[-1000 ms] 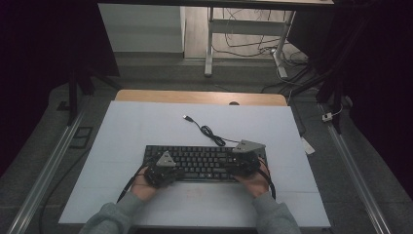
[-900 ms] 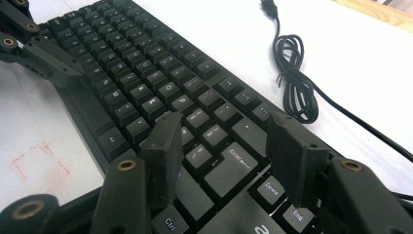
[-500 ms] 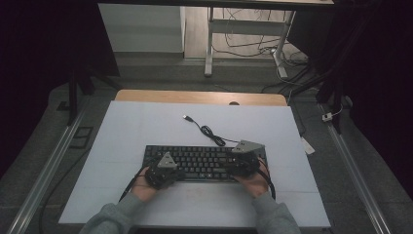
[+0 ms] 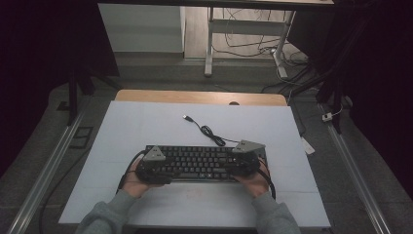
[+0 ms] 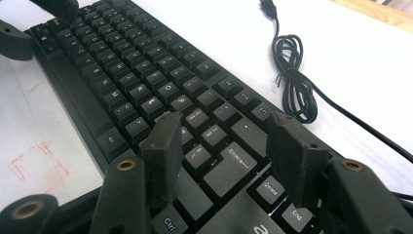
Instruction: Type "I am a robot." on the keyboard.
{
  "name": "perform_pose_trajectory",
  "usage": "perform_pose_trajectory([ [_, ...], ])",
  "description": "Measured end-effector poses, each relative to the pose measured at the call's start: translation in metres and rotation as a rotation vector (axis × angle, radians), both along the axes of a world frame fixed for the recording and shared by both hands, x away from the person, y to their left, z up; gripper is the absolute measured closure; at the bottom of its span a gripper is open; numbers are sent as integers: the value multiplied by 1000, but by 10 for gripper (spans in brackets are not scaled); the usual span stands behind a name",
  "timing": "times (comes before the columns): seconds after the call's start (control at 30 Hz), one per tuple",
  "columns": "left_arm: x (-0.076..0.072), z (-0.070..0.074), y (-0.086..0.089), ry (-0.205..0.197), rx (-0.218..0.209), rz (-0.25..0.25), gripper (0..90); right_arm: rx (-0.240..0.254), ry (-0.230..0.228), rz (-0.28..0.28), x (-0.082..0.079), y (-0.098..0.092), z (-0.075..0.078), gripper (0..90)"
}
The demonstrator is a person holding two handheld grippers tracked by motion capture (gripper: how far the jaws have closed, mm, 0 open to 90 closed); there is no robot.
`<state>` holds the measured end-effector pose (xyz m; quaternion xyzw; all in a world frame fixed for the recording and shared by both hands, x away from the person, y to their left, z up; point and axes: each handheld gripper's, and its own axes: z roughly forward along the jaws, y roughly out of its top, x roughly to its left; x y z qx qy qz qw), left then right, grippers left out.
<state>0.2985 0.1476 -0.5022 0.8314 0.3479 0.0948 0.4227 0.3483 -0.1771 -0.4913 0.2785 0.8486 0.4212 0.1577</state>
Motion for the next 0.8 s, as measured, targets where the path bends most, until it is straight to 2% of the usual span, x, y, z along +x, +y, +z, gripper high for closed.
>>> perform_pose_trajectory([
  [0.4,2,12,16,4,-29,55,278,-4,3,-1,0,0,-1,474],
  [0.63,3,16,20,-5,-30,67,275,-7,4,-1,1,0,-1,472],
  [0.8,3,19,24,-12,-47,80,292,-6,6,0,1,1,-1,470],
])
